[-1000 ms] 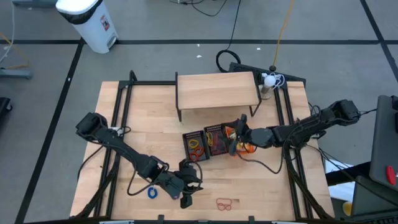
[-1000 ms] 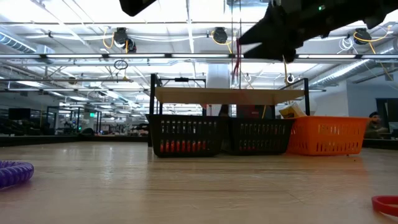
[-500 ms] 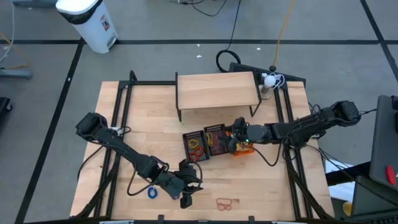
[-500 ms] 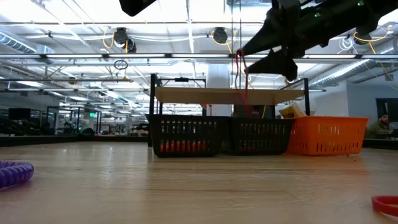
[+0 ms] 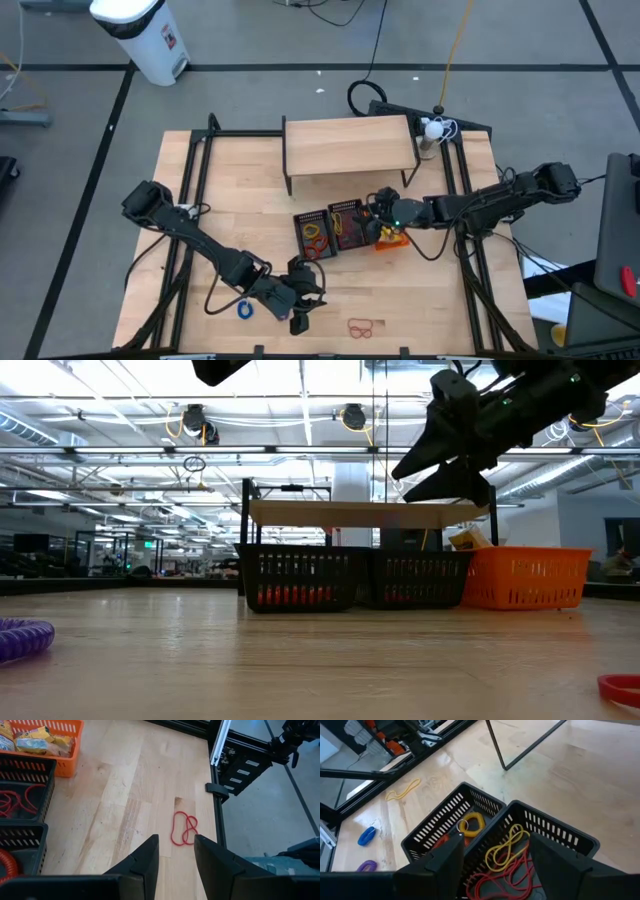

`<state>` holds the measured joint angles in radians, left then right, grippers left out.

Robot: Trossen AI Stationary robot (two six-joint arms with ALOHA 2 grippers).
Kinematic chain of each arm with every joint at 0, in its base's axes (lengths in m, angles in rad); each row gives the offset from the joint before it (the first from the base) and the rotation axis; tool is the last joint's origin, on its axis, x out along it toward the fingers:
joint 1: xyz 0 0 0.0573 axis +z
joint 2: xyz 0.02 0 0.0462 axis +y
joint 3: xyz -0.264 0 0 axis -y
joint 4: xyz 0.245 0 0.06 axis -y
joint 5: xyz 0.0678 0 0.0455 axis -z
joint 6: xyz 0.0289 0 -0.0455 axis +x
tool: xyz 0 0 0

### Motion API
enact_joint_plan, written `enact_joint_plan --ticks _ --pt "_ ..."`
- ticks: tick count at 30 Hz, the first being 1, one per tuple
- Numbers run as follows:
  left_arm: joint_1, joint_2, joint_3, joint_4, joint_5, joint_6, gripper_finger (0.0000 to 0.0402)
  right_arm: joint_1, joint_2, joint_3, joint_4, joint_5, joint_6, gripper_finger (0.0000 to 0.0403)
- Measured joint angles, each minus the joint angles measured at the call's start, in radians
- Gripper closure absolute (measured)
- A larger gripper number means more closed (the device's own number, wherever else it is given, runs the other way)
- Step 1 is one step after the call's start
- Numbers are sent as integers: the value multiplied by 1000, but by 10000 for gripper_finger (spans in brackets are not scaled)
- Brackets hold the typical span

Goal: Pick & Place Office Desk Supplies
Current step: Put the purple spiral keychain tie into the left black bin

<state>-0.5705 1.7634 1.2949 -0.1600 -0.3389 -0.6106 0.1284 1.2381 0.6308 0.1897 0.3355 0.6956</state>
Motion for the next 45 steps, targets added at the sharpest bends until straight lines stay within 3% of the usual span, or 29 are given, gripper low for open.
enact_joint_plan --ticks 5,10,13,16,21,26,31,36,41,45 --pt "0 0 0 0 0 0 277 -2 0 0 14 -37 -13 190" --pt "-6 0 0 -2 14 -12 277 25 0 0 195 -242 -152 190" --pt "-7 0 0 -28 129 7 277 106 0 0 286 -339 -211 191" --pt "-7 0 0 -89 265 9 277 220 0 0 308 -362 -247 190" --pt "-11 0 0 -307 399 -168 277 428 0 0 308 -239 -305 190" --pt "-35 0 0 -497 309 -312 277 598 0 0 315 -73 -316 190" --pt "-47 0 0 -553 281 -414 277 718 1 0 314 69 -315 190" --pt "-86 37 1 -526 288 -470 277 784 83 0 318 159 -268 190" --pt "-100 129 1 -453 383 -507 277 779 219 0 399 161 -224 190" --pt "-95 176 1 -440 399 -535 277 758 270 0 486 158 -268 190"
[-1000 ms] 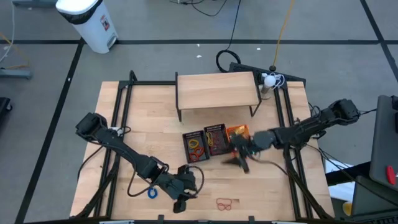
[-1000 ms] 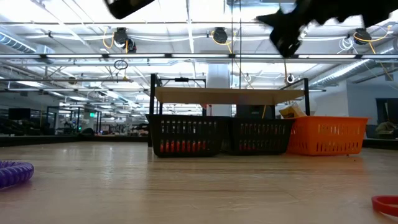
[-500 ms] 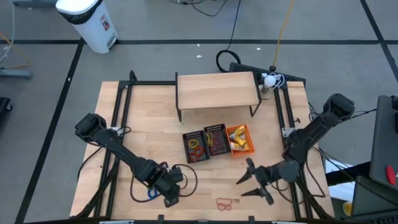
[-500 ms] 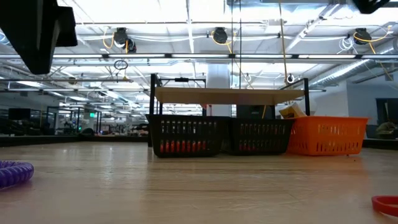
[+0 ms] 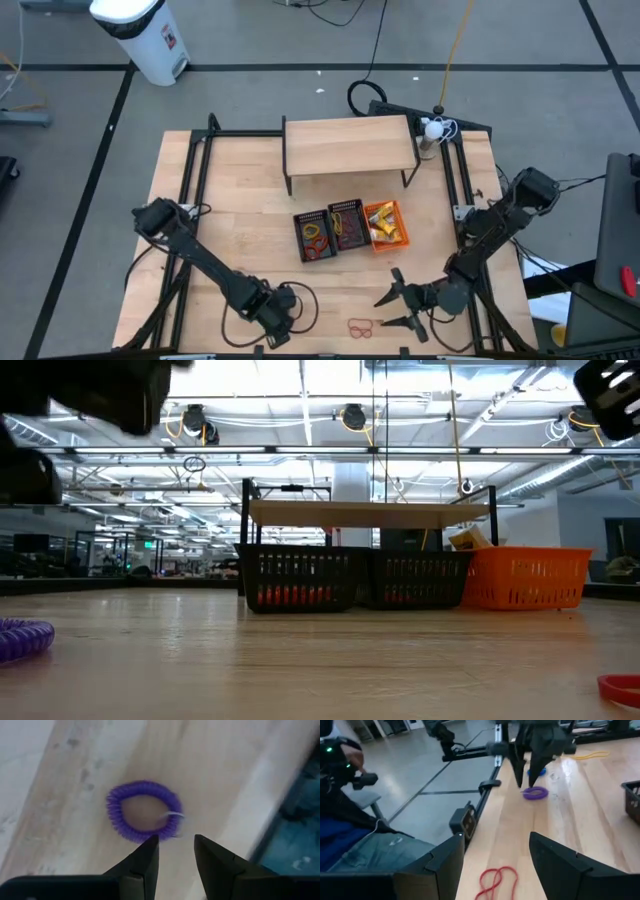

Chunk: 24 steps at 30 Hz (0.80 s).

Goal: Pick & Place Office Desk Supplies
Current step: Put the purple spiral keychain tie into the left black bin

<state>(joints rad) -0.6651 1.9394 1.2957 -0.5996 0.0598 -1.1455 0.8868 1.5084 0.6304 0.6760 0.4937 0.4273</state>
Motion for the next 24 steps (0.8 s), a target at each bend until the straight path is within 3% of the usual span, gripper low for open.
enact_joint_plan --ticks 24 --pt "1 23 0 6 22 -68 277 -30 1 0 31 9 4 190"
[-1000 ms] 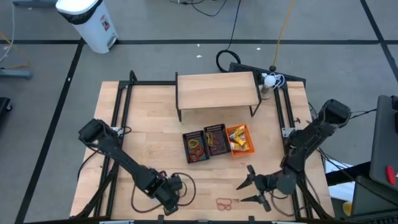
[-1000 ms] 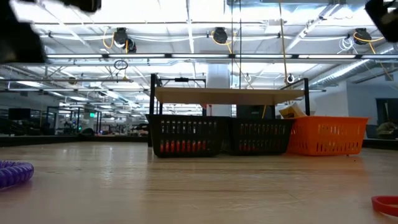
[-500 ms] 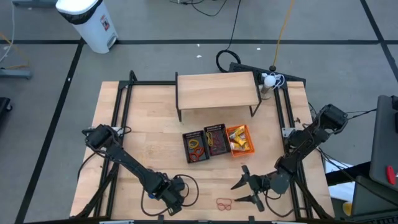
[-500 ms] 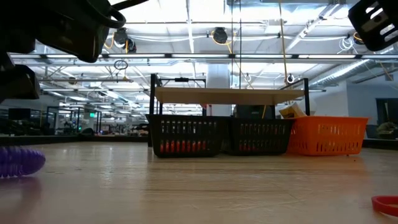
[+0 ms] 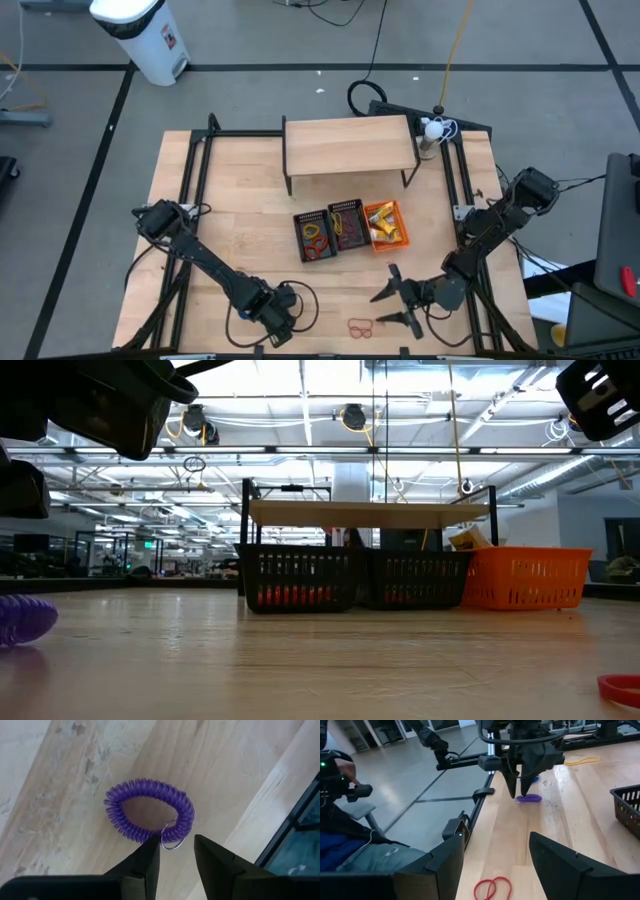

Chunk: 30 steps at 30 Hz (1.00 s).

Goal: Pick & Place Office Desk Supplies
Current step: Put the purple spiral keychain tie into the left black bin

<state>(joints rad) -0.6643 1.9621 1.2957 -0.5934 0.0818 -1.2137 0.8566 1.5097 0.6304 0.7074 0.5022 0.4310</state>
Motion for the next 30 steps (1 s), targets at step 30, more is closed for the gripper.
enact_joint_plan --ticks 30 --pt "0 -1 -1 0 15 -8 277 0 0 0 -1 -1 -6 190"
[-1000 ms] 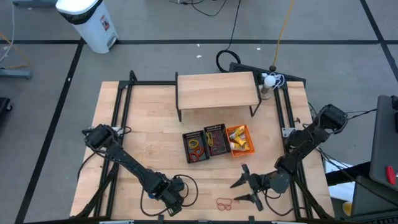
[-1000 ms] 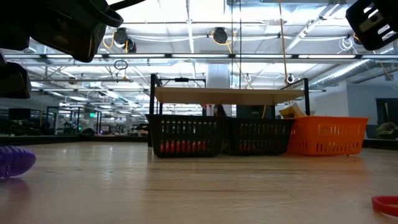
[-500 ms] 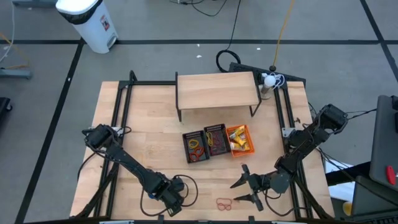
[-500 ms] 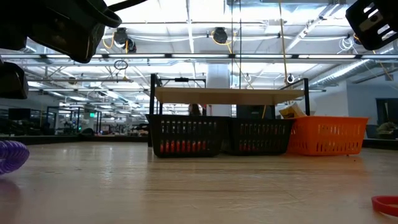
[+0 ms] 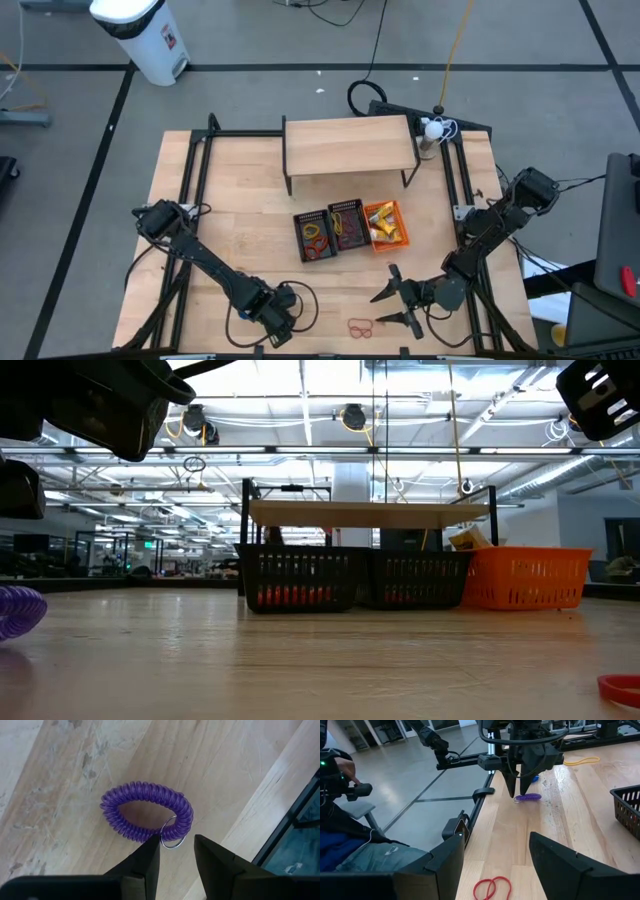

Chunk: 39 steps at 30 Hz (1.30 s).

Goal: Pick & Place Office Desk Supplies
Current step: Put the purple spiral keychain tie into the left black bin

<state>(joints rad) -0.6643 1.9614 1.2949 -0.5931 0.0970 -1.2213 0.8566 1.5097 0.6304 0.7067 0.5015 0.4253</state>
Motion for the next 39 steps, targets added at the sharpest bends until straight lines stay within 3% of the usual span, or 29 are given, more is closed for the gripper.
enact_joint_plan --ticks 29,32,37,39 --pt "0 -1 0 -17 -40 -86 281 -32 0 0 -9 -6 -27 190" --pt "0 0 0 -18 -28 -79 306 -32 0 0 -9 -7 -27 190" --pt "-2 -1 0 -17 -18 -27 387 -32 0 0 -8 -6 -27 190" --pt "-5 -1 0 -16 -17 -8 393 -32 0 0 -8 -6 -27 190"
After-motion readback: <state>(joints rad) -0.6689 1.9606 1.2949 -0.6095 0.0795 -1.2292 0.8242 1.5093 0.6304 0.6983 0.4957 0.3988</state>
